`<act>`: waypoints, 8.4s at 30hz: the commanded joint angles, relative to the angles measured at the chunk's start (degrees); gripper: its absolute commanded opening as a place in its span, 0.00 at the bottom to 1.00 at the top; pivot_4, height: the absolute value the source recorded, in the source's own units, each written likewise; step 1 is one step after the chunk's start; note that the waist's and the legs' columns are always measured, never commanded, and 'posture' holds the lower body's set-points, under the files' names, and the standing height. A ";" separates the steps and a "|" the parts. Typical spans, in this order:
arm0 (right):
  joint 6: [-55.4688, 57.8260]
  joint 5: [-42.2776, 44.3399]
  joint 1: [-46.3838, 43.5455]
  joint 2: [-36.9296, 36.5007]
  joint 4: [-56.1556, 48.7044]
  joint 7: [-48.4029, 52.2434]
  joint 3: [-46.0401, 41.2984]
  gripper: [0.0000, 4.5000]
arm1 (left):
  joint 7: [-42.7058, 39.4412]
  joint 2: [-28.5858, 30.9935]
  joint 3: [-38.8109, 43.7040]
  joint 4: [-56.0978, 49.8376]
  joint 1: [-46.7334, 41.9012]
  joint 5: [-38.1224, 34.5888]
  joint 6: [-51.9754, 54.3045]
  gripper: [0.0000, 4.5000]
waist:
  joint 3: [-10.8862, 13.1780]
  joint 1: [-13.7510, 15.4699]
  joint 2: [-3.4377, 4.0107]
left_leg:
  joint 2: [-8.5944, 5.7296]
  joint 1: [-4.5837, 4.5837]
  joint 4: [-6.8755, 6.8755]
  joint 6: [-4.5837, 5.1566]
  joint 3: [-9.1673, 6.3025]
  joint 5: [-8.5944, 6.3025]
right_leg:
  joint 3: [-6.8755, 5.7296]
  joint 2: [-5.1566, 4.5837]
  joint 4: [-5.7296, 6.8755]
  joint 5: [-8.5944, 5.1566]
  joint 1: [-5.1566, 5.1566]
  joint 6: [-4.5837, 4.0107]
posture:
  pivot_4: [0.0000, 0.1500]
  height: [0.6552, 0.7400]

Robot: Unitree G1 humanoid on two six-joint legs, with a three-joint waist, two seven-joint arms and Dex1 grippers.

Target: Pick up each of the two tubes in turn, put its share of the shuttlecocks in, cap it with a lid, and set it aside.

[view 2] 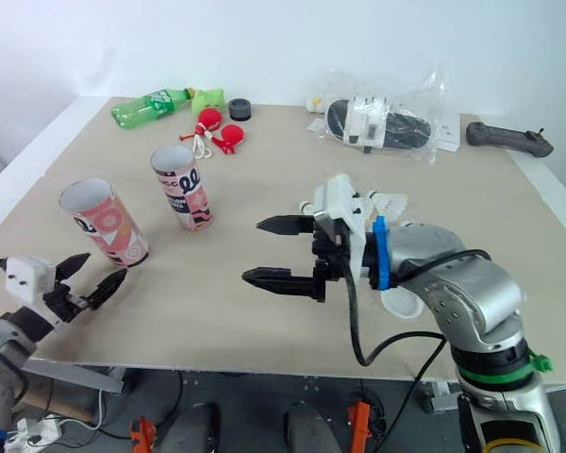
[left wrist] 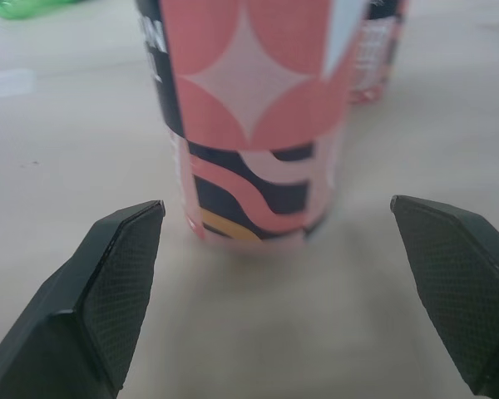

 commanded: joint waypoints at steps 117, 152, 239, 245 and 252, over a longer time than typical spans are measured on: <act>-3.77 -19.95 -4.58 0.69 -4.39 -2.49 12.37 0.03 | -36.90 20.89 -41.30 2.77 -36.34 19.42 15.45 0.73 | 0.45 1.37 1.03 | -0.03 -0.07 0.10 0.49 -0.61 0.31 | -0.25 0.27 0.11 -0.01 0.07 0.12 | 1.00 1.00; 3.74 -27.91 13.69 5.78 -1.69 -26.97 -4.76 0.99 | -36.51 19.46 -41.06 2.87 -35.25 19.62 16.28 0.73 | 0.39 1.91 1.10 | -0.06 -0.15 0.07 0.50 -0.70 0.32 | -0.36 0.24 0.11 -0.02 0.07 0.17 | 1.00 1.00; -6.56 -25.15 -16.47 2.19 5.61 7.93 9.13 0.77 | -31.98 17.08 -39.36 -3.13 -27.78 19.24 20.66 0.73 | 0.43 1.90 1.40 | -0.09 -0.10 -0.04 0.52 -0.65 0.34 | -0.38 0.18 0.10 -0.18 0.03 -0.04 | 1.00 1.00; 2.97 -17.94 -4.18 -0.69 0.24 0.98 -9.35 0.99 | -32.05 16.30 -39.74 -2.13 -28.04 19.57 19.99 0.73 | 0.40 2.81 1.35 | -0.24 -0.09 -0.03 0.51 -0.69 0.34 | -0.46 -0.01 0.08 -0.27 0.13 0.02 | 1.00 1.00; 4.43 -18.78 21.25 4.53 -5.26 -14.30 -30.74 0.99 | -32.46 14.82 -40.61 -0.04 -28.73 19.75 18.58 0.73 | 0.27 2.84 1.57 | -0.74 0.00 -0.07 0.51 -0.73 0.31 | -0.60 -0.54 -0.01 -0.50 0.50 0.45 | 1.00 1.00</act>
